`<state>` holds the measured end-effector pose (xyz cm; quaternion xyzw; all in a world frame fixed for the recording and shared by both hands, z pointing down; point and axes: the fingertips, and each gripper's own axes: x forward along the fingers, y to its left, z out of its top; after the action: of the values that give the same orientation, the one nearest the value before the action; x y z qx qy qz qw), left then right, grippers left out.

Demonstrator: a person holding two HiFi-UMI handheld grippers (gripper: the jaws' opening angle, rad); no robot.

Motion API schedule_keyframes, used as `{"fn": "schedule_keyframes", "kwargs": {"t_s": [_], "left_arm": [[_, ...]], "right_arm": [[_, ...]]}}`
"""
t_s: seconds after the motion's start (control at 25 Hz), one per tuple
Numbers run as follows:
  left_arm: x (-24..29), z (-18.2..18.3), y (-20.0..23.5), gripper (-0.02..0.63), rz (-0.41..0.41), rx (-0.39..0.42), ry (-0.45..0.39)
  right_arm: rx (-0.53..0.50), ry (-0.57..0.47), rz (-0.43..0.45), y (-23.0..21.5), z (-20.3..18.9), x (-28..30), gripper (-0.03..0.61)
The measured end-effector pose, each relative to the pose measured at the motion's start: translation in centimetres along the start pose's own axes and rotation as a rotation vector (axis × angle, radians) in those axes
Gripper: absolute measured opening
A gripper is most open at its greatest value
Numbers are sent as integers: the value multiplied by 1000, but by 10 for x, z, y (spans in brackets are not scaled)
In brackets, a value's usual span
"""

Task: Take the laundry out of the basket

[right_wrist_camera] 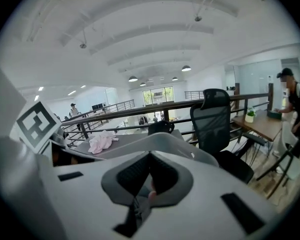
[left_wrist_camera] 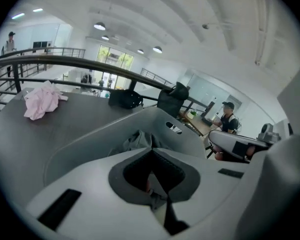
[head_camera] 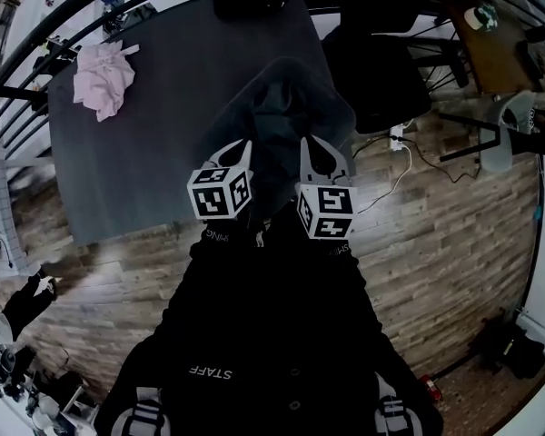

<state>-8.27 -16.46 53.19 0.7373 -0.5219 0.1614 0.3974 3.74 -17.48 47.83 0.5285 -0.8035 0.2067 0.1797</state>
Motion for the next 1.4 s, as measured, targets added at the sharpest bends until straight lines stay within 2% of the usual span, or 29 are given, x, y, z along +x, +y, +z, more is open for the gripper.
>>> {"fn": "schedule_keyframes", "kwargs": {"t_s": [0.2,0.48,0.6,0.8,1.0,1.2,1.4], "left_arm": [[32,-11,5,3,39,-25,42],[64,-21,15,20,61,-41,89],[81,-27,21,105,52,-54,116],[103,-36,31,177,63,-77,158],[119,-45,42,251,78,-114,215],[139,-58,56,373,82,-158,275],[162,-73,64,503,51,-205,322]], "right_arm": [[53,38,34,-14,-9,17,15],[63,74,54,-27,-12,34,15],[71,87,64,-32,-13,44,15],[98,145,57,-41,-18,65,15],[143,226,12,-56,-17,78,15],[179,233,-10,-75,-12,77,15],[179,240,-8,-77,-13,79,15]]}}
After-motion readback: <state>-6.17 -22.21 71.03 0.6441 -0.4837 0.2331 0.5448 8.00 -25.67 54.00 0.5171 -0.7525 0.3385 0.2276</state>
